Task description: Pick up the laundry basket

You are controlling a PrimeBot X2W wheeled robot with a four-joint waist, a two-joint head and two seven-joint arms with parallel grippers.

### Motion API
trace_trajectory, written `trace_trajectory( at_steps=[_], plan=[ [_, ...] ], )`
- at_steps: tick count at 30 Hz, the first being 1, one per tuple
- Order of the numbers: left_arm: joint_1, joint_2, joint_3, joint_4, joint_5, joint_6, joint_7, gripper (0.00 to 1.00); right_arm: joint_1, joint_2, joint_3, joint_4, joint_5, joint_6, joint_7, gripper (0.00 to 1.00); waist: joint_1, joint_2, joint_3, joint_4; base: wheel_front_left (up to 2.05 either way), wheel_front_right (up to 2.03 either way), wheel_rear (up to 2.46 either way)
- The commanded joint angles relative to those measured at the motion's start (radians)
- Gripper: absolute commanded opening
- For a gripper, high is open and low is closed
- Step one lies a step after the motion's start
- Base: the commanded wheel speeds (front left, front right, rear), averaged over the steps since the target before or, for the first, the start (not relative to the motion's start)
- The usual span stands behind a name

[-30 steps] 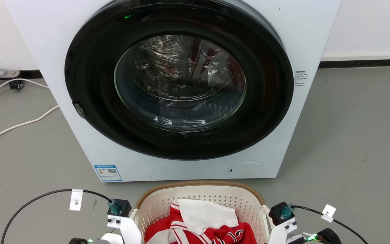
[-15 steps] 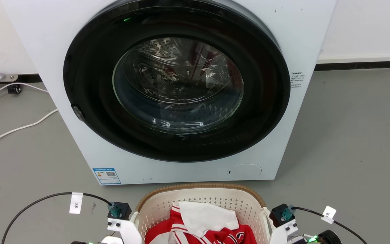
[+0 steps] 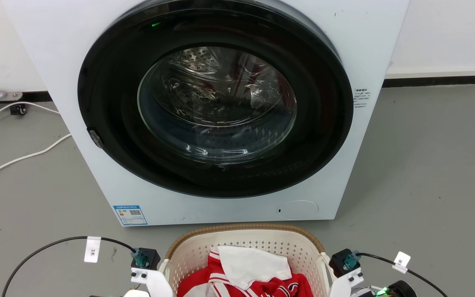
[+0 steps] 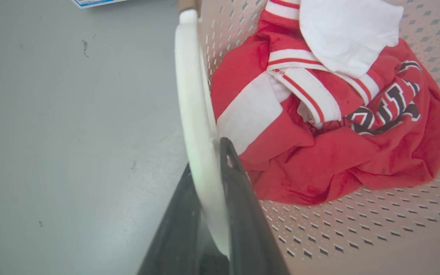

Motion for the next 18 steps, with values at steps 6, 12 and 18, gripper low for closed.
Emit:
trace_trajectory(
  at_steps=[6, 12, 18],
  plan=[
    [-0.002, -0.002, -0.018, 0.001, -0.013, -0.007, -0.014, 0.00, 0.009, 0.008, 0.005, -0.002, 0.003, 0.013, -0.004, 0.00, 0.0001, 0.0000, -0.001, 0.003, 0.00, 0.00, 0.00],
    [-0.005, -0.004, -0.032, 0.007, -0.028, -0.006, -0.015, 0.00, 0.009, 0.009, 0.006, 0.001, 0.001, 0.013, -0.008, 0.00, 0.0001, 0.0000, -0.002, 0.004, 0.00, 0.00, 0.00],
    [-0.009, -0.004, -0.046, 0.011, -0.039, -0.006, -0.022, 0.00, 0.008, 0.010, 0.006, 0.005, 0.001, 0.013, -0.013, 0.00, 0.0001, 0.0000, -0.002, 0.004, 0.00, 0.00, 0.00]
  ],
)
